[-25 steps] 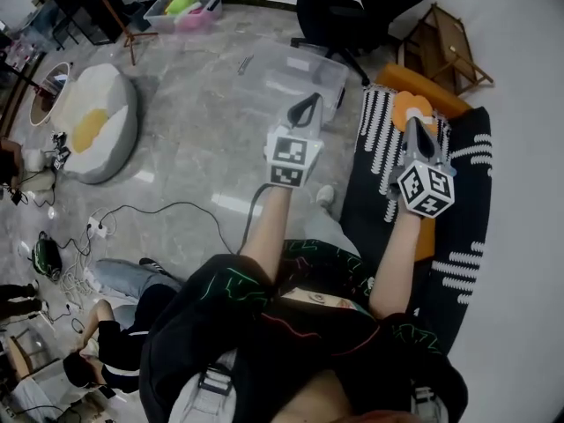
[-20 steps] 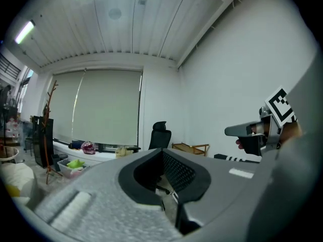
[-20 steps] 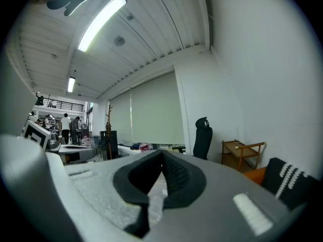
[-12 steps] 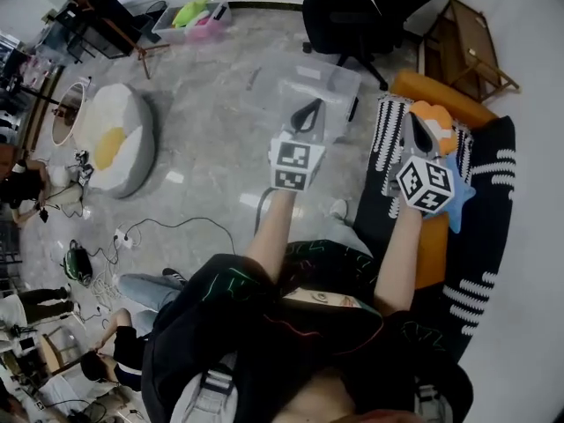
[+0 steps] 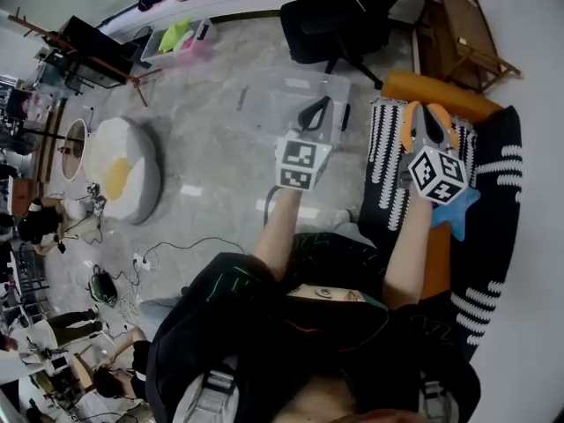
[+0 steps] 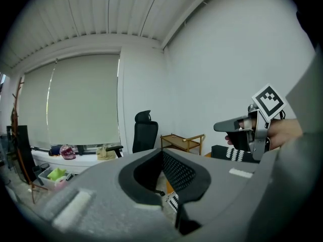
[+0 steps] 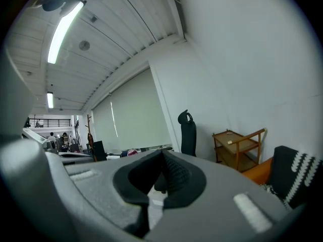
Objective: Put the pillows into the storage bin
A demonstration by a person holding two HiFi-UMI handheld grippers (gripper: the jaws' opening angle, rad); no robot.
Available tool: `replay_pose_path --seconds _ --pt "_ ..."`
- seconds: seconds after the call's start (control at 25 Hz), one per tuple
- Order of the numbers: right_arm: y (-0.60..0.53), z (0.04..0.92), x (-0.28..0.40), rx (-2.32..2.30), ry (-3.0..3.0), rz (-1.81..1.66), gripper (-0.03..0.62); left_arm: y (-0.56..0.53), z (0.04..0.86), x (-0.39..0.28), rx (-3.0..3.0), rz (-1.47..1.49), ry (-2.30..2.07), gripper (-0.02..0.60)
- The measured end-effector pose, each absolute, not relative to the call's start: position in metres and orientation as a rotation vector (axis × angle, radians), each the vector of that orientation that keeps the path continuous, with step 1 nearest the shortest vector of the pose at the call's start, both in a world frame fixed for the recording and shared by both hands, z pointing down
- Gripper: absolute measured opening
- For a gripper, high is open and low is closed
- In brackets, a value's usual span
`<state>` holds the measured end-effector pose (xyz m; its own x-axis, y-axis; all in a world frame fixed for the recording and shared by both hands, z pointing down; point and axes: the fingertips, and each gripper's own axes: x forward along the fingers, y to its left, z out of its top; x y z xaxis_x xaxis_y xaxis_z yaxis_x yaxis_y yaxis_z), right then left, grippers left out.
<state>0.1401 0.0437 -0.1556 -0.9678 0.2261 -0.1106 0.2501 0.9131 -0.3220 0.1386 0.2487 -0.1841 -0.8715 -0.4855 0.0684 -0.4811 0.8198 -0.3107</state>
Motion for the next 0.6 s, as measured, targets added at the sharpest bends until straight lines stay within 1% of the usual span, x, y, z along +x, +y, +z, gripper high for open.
replay_pose_path --seconds 0.16,0.6 --pt "0.033 -0.157 0.135 0.367 3.004 -0.508 0.003 0.24 -0.185 0.125 -0.794 -0.484 2.989 0.011" --pt "-0.039 -0.136 0.119 0.154 3.044 -0.521 0.003 0.165 -0.166 0.077 -1.028 -0.465 2.931 0.009"
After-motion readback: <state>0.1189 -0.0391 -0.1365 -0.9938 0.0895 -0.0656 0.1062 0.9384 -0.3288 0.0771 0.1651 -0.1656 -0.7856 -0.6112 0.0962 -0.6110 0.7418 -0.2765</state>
